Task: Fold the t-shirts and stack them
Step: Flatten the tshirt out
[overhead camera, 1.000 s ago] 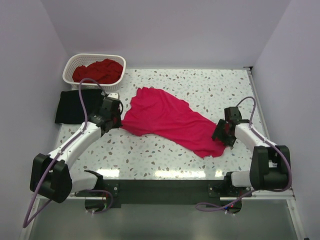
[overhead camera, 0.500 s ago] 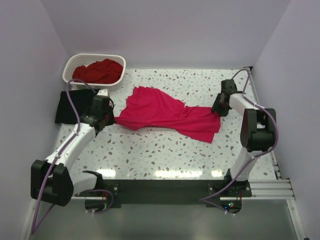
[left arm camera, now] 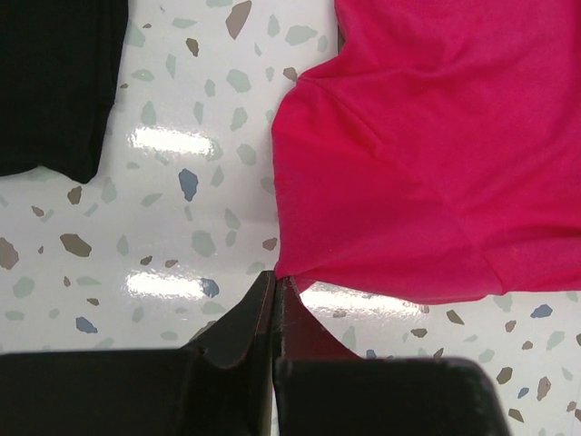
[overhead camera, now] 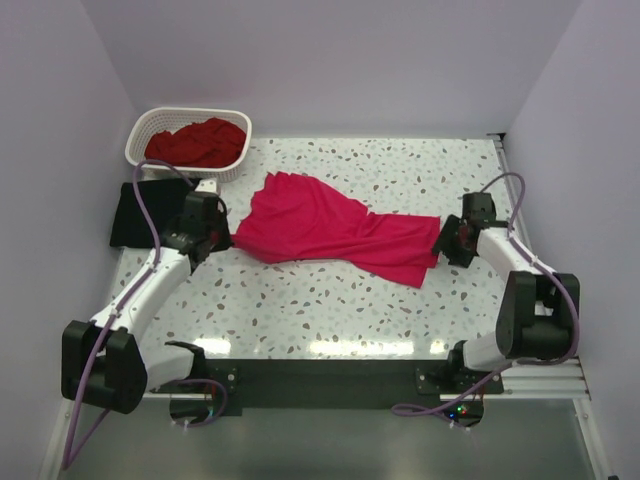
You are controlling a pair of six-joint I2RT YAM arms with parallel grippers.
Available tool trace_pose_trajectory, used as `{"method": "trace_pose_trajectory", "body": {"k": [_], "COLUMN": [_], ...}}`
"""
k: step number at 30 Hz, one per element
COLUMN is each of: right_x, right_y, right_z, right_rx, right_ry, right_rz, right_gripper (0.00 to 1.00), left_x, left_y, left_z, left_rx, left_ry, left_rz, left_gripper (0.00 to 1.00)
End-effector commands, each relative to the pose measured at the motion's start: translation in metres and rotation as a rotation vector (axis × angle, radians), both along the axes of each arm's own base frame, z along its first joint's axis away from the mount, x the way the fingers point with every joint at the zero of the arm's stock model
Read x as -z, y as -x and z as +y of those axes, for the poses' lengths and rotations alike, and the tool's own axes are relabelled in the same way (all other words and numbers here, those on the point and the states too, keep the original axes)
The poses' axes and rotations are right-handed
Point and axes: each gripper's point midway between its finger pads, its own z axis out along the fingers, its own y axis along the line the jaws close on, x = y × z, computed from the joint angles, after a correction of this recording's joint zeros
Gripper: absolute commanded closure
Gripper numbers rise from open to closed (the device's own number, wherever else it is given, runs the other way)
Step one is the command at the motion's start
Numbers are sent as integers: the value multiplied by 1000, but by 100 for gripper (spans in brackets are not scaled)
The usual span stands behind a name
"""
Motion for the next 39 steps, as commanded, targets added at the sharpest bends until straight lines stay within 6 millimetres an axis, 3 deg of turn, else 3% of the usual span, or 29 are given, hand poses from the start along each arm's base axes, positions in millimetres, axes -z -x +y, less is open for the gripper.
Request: {"method": "trace_pose_trajectory", "body": {"k": [1,11,21,35,37,39], "right_x": [-4,2,20,47,45,44], "right_y": [0,7,6,7,5,6], "right_z": [-6,5,18,17,18,17], "right_rx": [79,73,9,0,-2,1], "right_ry": [-101,-191,-255,-253,-255,-250], "right_rz": [-81,-163,-118,-27,-25,-16], "right_gripper": [46,63,64,60,64,77], "left_x": [-8,-7,-7,-7,-7,-8], "left_y": [-7,-6,-6,-6,-7,-7], "left_z": [1,1,1,0,0,0], "left_rx": [3,4,5,12,12,13], "left_ry": [4,5,3,3,4,5], "left_rz": [-54,-50,-49,-50,-51,-53], "left_gripper": [100,100,100,100,100,100]}}
